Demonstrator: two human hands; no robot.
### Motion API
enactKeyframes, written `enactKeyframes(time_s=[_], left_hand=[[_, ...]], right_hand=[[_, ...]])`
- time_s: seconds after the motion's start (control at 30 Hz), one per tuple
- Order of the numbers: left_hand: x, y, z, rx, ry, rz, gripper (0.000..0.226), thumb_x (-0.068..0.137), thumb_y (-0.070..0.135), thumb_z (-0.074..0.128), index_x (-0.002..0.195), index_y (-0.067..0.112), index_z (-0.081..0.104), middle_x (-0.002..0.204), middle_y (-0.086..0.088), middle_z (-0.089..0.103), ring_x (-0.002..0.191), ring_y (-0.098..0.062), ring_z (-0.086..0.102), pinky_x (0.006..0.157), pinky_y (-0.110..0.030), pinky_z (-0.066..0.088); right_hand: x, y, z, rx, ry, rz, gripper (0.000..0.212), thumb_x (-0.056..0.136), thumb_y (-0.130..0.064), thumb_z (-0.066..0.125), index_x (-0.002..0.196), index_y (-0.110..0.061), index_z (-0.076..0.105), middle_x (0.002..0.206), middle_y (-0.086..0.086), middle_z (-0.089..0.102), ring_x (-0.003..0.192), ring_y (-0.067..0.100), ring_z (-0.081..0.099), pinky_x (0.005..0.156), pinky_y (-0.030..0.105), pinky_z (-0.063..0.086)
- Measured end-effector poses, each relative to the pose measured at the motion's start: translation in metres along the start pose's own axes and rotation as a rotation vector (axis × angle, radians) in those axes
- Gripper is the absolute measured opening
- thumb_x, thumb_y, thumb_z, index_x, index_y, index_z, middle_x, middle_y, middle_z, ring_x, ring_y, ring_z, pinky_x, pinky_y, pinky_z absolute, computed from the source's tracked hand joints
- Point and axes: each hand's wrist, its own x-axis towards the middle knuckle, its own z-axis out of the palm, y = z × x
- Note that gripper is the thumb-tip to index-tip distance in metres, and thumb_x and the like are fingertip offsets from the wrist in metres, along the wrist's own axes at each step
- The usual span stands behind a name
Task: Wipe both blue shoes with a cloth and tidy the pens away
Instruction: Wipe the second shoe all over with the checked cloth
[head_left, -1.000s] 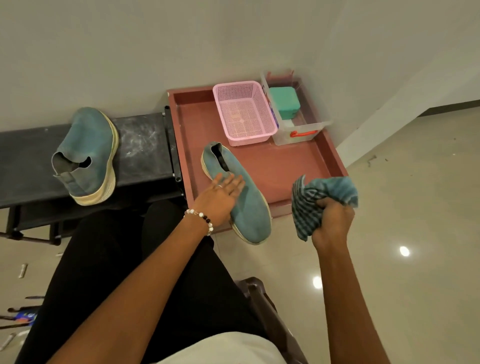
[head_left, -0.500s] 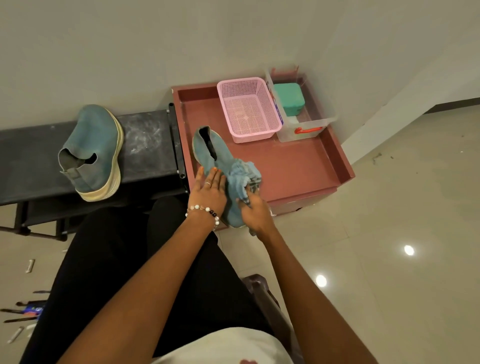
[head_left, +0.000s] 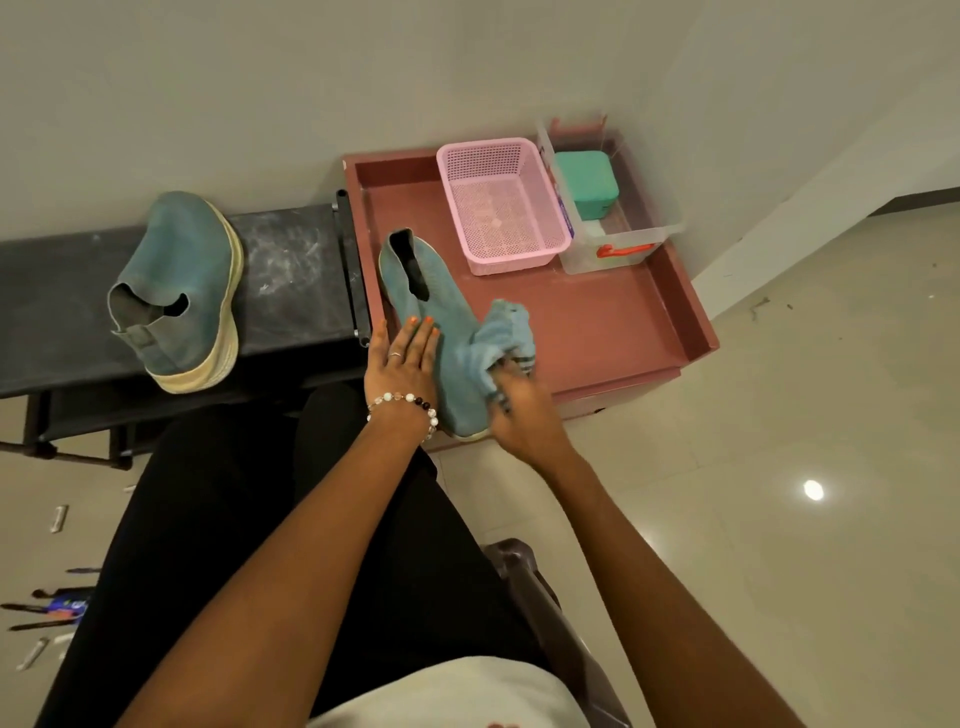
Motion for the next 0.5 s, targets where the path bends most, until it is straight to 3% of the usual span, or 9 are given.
enactKeyframes(time_s=[0.03,0.07,0.13,0.4,0.5], left_hand=[[-0.001,0.0,0.0,0.019,-0.026,-0.009,0.066,0.102,0.027,0.022,0.148,0.014,-0.024,0.155,0.001,-0.029,0.144,-0.019,-0.025,0.11,-0.054,-0.019],[-0.002,-0.001,-0.001,0.039,-0.054,-0.013,0.068,0.102,0.032,0.022,0.148,0.014,-0.025,0.155,0.001,-0.031,0.144,-0.019,-0.025,0.11,-0.053,-0.019],[-0.003,-0.005,-0.002,0.027,-0.106,-0.012,0.066,0.103,0.033,0.019,0.148,0.015,-0.026,0.154,0.002,-0.031,0.144,-0.018,-0.024,0.113,-0.053,-0.017],[0.005,-0.019,-0.002,0.041,-0.182,0.033,0.075,0.099,0.039,0.032,0.151,0.019,-0.019,0.158,0.003,-0.024,0.146,-0.017,-0.019,0.112,-0.052,-0.018],[0.003,-0.016,0.003,0.032,-0.1,0.052,0.072,0.101,0.036,0.033,0.152,0.015,-0.014,0.16,0.0,-0.017,0.147,-0.019,-0.016,0.113,-0.047,-0.018]], right_hand=[[0.0,0.002,0.013,-0.15,-0.141,-0.096,0.043,0.078,-0.004,0.045,0.119,0.002,0.057,0.123,0.022,0.058,0.114,0.038,0.054,0.096,0.043,0.044],[0.0,0.005,0.024,-0.275,-0.282,-0.156,0.054,0.077,-0.004,0.046,0.13,0.004,0.049,0.139,0.023,0.046,0.133,0.038,0.037,0.111,0.042,0.027],[0.003,0.002,0.031,-0.399,-0.431,-0.176,0.064,0.083,-0.005,0.048,0.144,0.003,0.03,0.153,0.019,0.024,0.145,0.03,0.009,0.117,0.035,-0.001],[-0.009,0.001,0.007,-0.767,-0.601,-0.202,0.063,0.089,-0.012,0.042,0.148,-0.009,0.021,0.157,0.007,0.018,0.146,0.018,0.006,0.116,0.048,-0.003],[0.005,-0.003,0.022,-0.846,-0.581,-0.191,0.06,0.094,-0.02,0.04,0.148,-0.006,0.019,0.157,0.011,0.017,0.146,0.022,0.006,0.115,0.052,-0.003]])
